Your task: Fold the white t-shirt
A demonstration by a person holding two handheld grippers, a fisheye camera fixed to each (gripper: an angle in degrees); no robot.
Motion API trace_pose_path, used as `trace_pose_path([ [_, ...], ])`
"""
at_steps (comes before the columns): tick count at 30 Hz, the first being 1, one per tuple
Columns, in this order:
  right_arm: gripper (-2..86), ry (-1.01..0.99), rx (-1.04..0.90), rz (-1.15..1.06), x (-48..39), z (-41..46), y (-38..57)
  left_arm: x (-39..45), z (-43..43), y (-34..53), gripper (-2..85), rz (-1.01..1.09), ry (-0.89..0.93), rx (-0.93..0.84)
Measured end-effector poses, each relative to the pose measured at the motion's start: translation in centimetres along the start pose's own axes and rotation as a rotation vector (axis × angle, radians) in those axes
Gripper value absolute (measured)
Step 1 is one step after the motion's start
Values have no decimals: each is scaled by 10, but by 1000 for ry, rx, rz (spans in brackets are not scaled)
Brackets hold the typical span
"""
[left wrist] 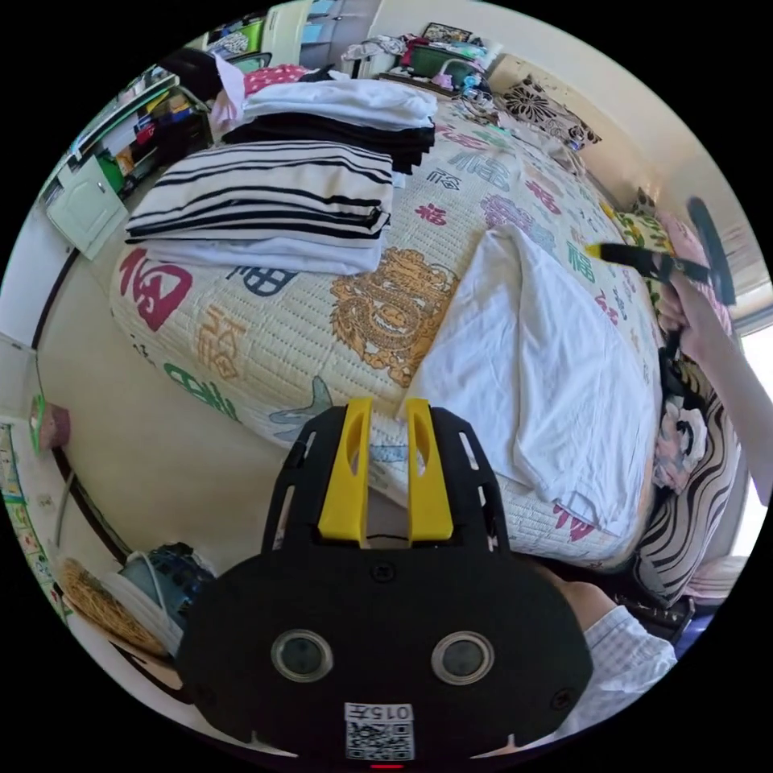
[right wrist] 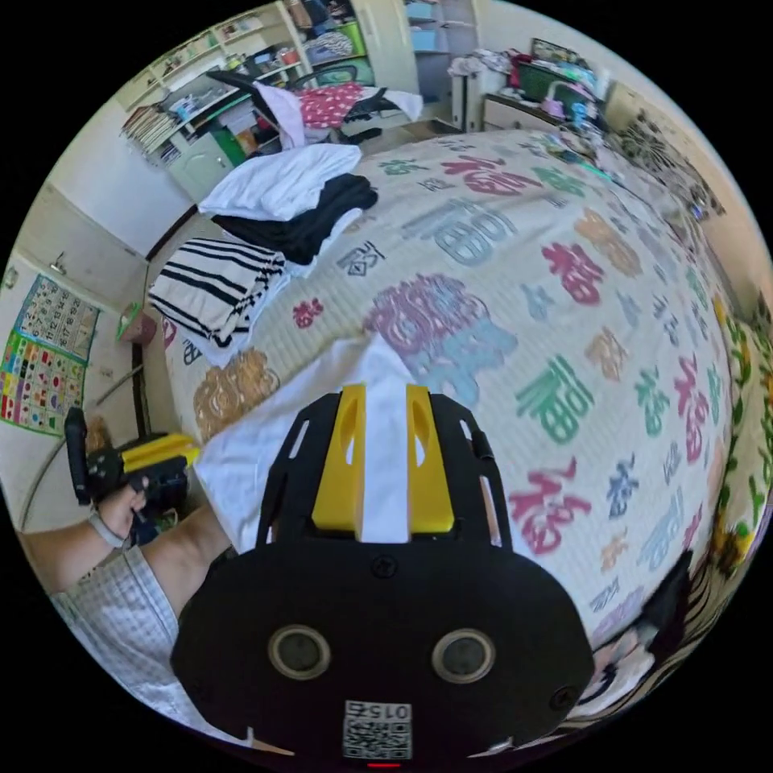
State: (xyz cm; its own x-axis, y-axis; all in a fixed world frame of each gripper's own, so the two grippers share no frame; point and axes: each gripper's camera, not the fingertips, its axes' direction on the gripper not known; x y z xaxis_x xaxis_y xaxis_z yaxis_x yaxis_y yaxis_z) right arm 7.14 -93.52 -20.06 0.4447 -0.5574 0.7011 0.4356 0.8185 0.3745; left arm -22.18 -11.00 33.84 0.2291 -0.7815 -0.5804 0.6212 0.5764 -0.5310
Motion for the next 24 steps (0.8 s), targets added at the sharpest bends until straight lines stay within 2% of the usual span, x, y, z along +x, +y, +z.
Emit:
trace_pose_path([
  [5, 83, 22, -161, -126, -20, 54, -100, -16, 2, 5, 83, -13, 63, -15],
  [8, 83, 48, -319, -138, -17, 87, -126, -25, -1, 10, 85, -17, 101, -10],
  [12, 68, 50, -399, -190, -17, 94, -140, -37, -3, 14, 84, -23, 190, -9],
  [16, 9, 67, -497, -292, -18, 99, -149, -36, 13, 15, 15, -14, 277, -109],
  [24, -10, 26, -477, -284, -5, 79, -172, -76, -11, 27, -7, -127, 307, 62],
])
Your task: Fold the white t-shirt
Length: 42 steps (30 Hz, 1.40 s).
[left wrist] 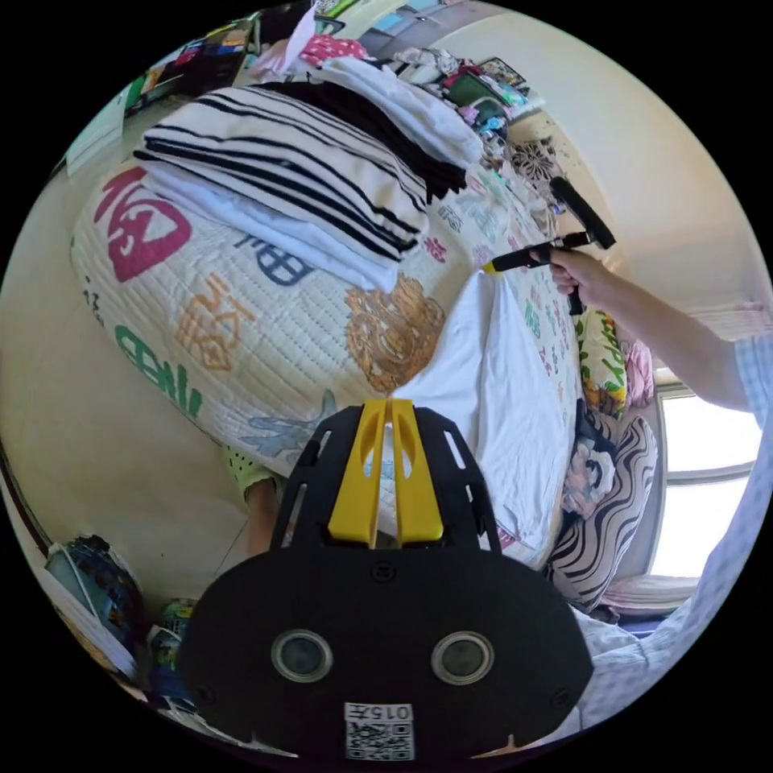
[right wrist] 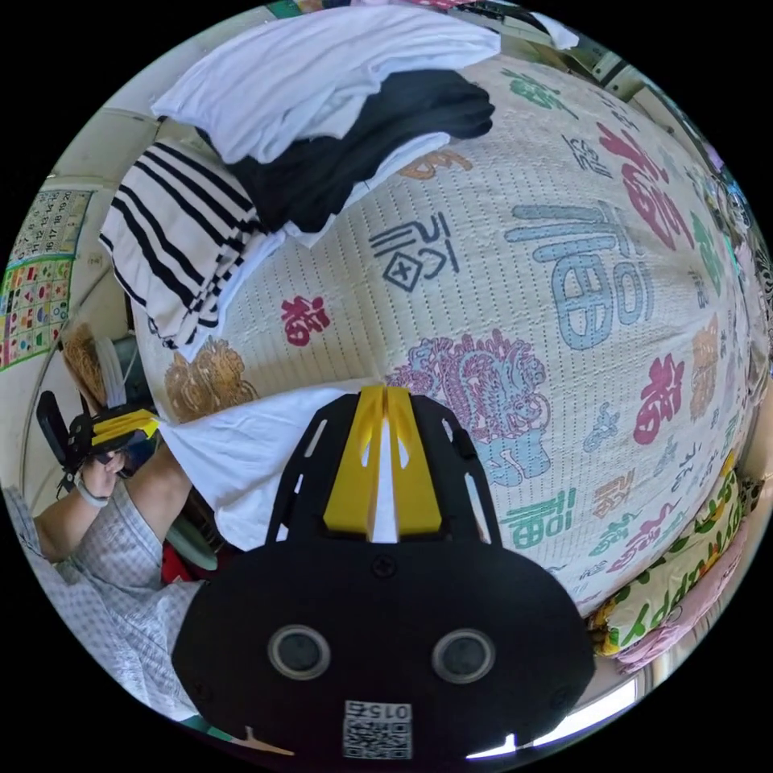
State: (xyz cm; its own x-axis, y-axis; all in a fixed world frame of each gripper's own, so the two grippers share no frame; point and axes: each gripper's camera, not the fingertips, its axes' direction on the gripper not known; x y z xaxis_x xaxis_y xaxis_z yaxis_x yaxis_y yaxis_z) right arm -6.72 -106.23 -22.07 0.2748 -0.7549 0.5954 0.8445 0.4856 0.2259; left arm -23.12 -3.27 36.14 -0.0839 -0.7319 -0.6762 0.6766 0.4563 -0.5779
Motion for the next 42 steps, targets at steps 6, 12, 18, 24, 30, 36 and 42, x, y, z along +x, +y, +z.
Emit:
trace_pose_path([
  [6, -10, -87, 122, -26, 16, -32, 24, 26, -30, 11, -6, 167, -64, 58],
  [12, -9, -298, 367, -47, 69, -70, 145, 116, -27, 56, -7, 444, -46, 7],
  [18, -8, -420, 504, 8, 134, -71, 312, 223, 28, 115, -7, 680, 58, -91],
  [24, -9, -425, 559, 29, 183, -40, 461, 307, 126, 182, -6, 827, 177, -223],
  [30, -10, -424, 563, 20, 222, 0, 565, 374, 237, 250, -5, 938, 171, -300],
  [36, -10, -445, 580, -4, 246, 36, 637, 419, 326, 299, -2, 1027, 123, -347],
  [42, -8, -451, 536, 94, 266, 70, 691, 436, 410, 321, 45, 1072, 11, -427],
])
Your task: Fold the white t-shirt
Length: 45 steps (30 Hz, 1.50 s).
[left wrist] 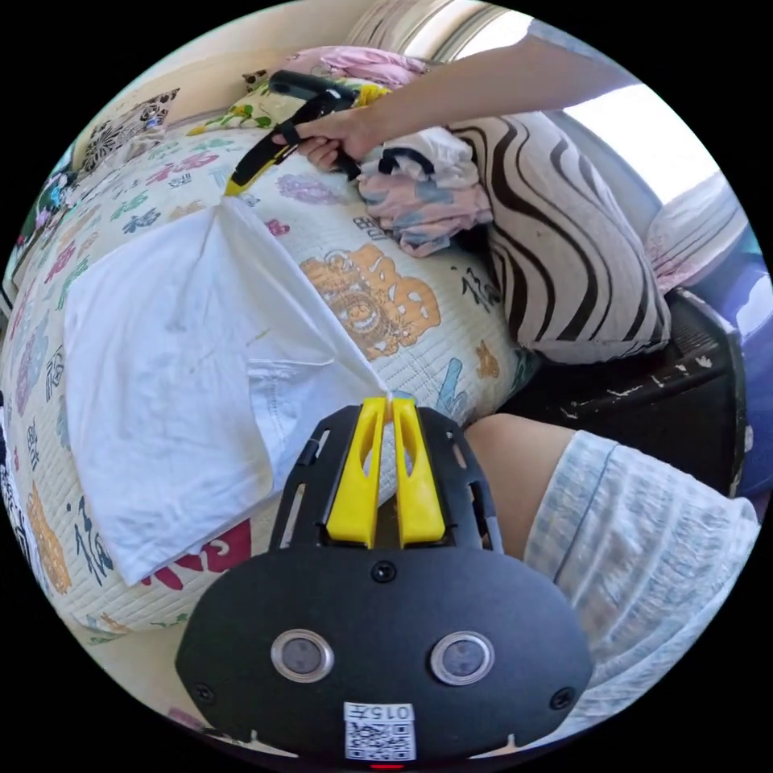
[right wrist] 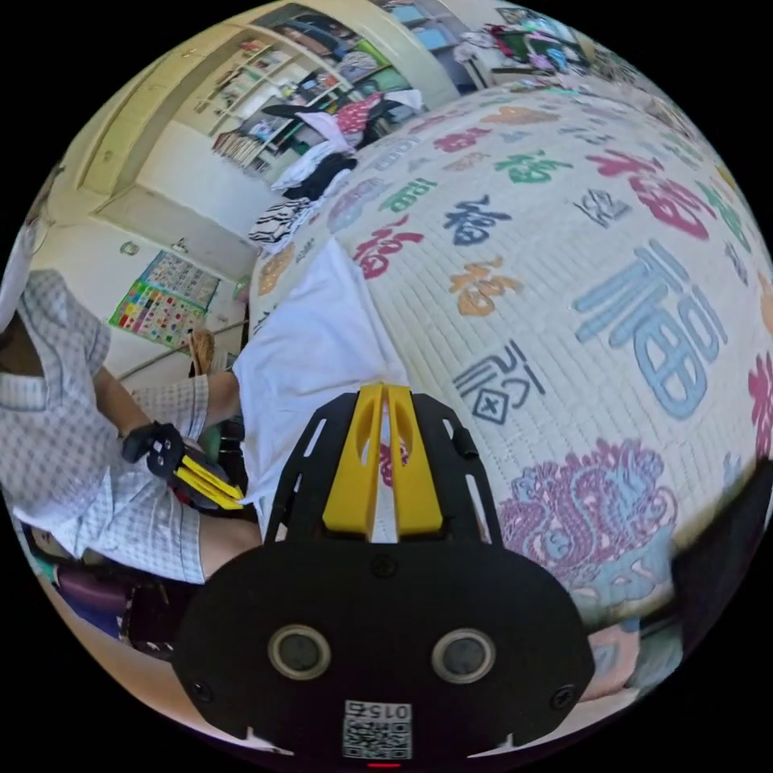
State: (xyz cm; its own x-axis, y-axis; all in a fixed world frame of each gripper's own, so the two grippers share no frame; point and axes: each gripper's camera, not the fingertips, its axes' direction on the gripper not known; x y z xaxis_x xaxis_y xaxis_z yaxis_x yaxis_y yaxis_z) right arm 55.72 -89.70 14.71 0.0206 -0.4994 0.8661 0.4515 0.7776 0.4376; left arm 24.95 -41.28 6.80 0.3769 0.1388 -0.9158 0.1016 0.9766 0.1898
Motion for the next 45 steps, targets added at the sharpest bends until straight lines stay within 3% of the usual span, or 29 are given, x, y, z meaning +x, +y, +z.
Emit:
trace_pose_path([
  [2, -9, 21, 40, 114, 8, -9, 28, -3, 25, -9, 64, 2, 147, -104],
  [4, -10, 130, 61, 157, -2, -19, 51, 4, 29, -16, 57, 87, 407, -161],
  [6, -9, 252, 92, 225, -18, -30, 75, 5, 16, -15, 54, 118, 456, -137],
  [9, -9, 229, 187, 315, -57, -34, 102, -19, 2, -14, 52, 50, 506, -135],
  [13, -10, 34, 172, 241, -111, 20, 118, -69, -4, -15, 32, -9, 408, -153],
  [16, -10, 14, -66, 271, -129, 65, 141, -103, -4, -20, 51, -35, 337, -191],
  [21, -9, -61, -226, 320, -149, 56, 198, -163, -11, -36, 63, -71, 153, -137],
  [27, 9, 70, 90, 544, -111, -32, 218, -261, -14, -102, 88, -46, -115, 29],
  [29, 33, 191, 186, 564, -87, -56, 206, -288, -5, -131, 92, 9, -102, 47],
  [31, 52, 235, 232, 604, -64, -67, 196, -309, 21, -172, 96, 201, -19, -78],
  [34, 71, 181, 300, 660, -29, -75, 184, -329, 51, -201, 95, 363, -59, -163],
  [38, 35, 115, 222, 618, -12, -67, 169, -357, 85, -219, 62, 401, 1, -314],
  [42, 14, 126, 183, 597, -10, -72, 167, -399, 81, -225, 6, 358, 163, -298],
  [45, 10, 86, 220, 617, -3, -80, 174, -424, 81, -225, 2, 334, 174, -294],
])
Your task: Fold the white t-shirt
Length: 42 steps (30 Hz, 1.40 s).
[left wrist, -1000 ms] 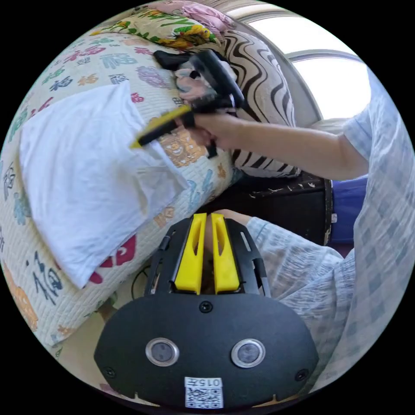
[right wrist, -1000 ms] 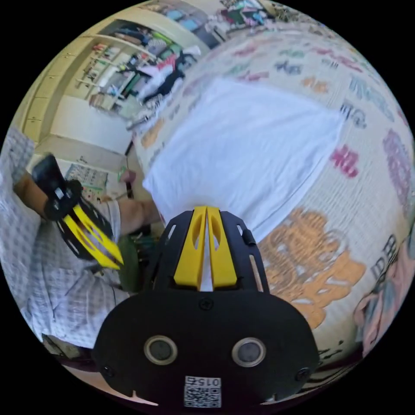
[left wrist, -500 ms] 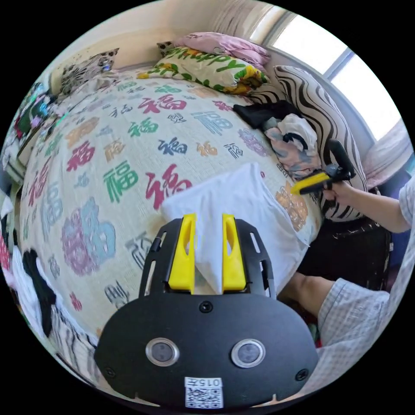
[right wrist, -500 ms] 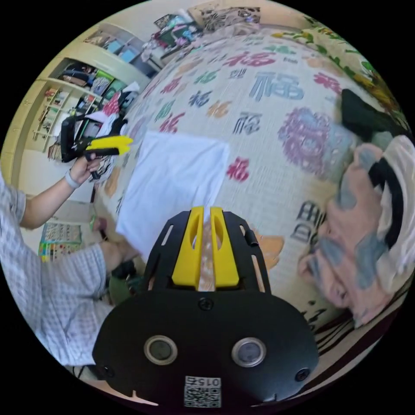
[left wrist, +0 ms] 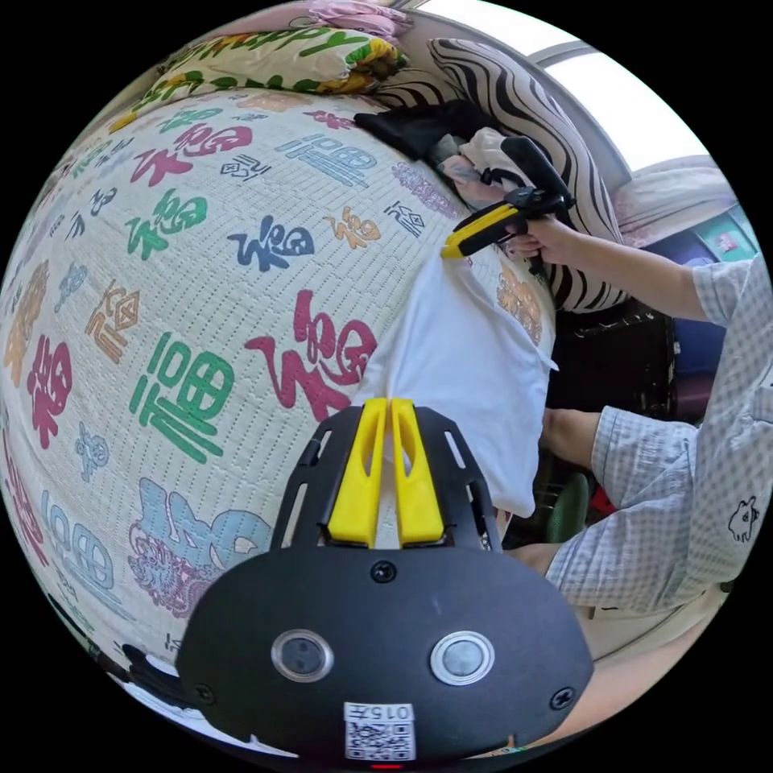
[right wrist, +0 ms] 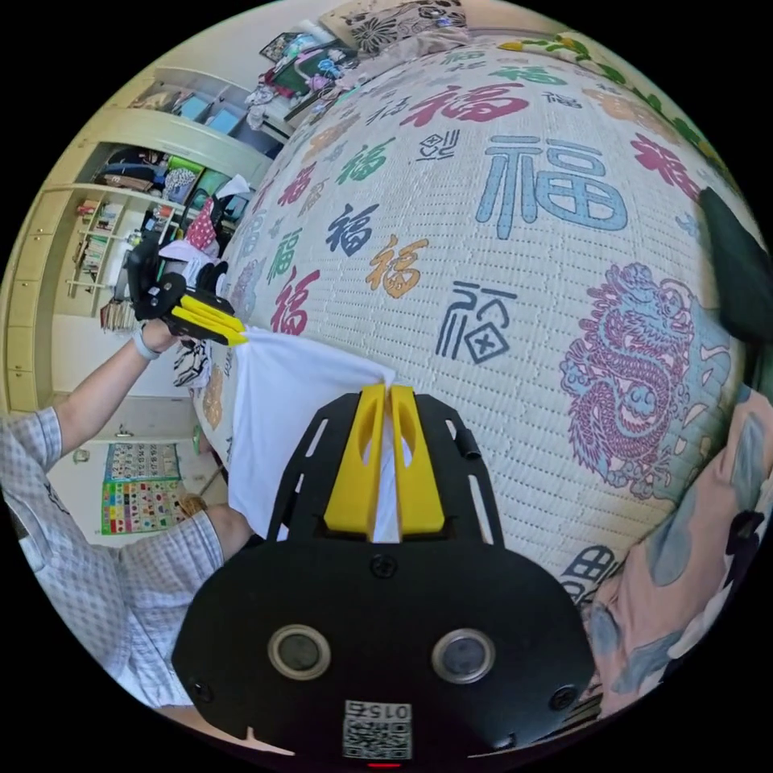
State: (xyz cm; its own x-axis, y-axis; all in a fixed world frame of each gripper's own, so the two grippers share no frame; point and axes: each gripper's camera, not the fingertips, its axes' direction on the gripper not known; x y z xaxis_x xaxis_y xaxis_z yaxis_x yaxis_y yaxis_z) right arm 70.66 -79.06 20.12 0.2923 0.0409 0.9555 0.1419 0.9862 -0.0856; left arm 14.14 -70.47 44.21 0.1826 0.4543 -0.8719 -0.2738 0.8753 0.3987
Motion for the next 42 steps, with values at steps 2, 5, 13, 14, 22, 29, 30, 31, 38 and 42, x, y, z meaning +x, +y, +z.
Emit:
trace_pose_path([
  [2, 12, -50, 17, 51, 11, -3, 1, -13, 7, 1, 7, -23, -16, -11],
  [5, 24, -136, 106, 142, 27, -17, 15, -30, 15, 3, 42, -112, -75, -21],
  [13, 80, 36, -62, 160, -1, -27, 135, 14, 1, 83, 120, -405, -164, -37],
  [14, 80, 37, -110, 183, -6, -17, 152, 18, 6, 91, 120, -437, -119, -36],
  [22, 22, -39, -153, 340, 1, 9, 189, 9, 103, 160, 78, -765, 273, -37],
  [29, 7, -214, -150, 345, 21, -9, 206, -16, 85, 183, 33, -673, 310, -19],
  [30, 9, -204, -154, 345, 21, -8, 206, -18, 87, 185, 36, -658, 283, -23],
  [31, 12, -181, -166, 341, 22, -3, 206, -20, 91, 187, 40, -641, 252, -34],
  [38, 56, -160, -101, 374, 38, -34, 219, -39, 67, 226, 74, -625, 248, -24],
  [42, 64, -89, 16, 284, 36, -73, 199, -75, 2, 252, 88, -691, 160, 175],
])
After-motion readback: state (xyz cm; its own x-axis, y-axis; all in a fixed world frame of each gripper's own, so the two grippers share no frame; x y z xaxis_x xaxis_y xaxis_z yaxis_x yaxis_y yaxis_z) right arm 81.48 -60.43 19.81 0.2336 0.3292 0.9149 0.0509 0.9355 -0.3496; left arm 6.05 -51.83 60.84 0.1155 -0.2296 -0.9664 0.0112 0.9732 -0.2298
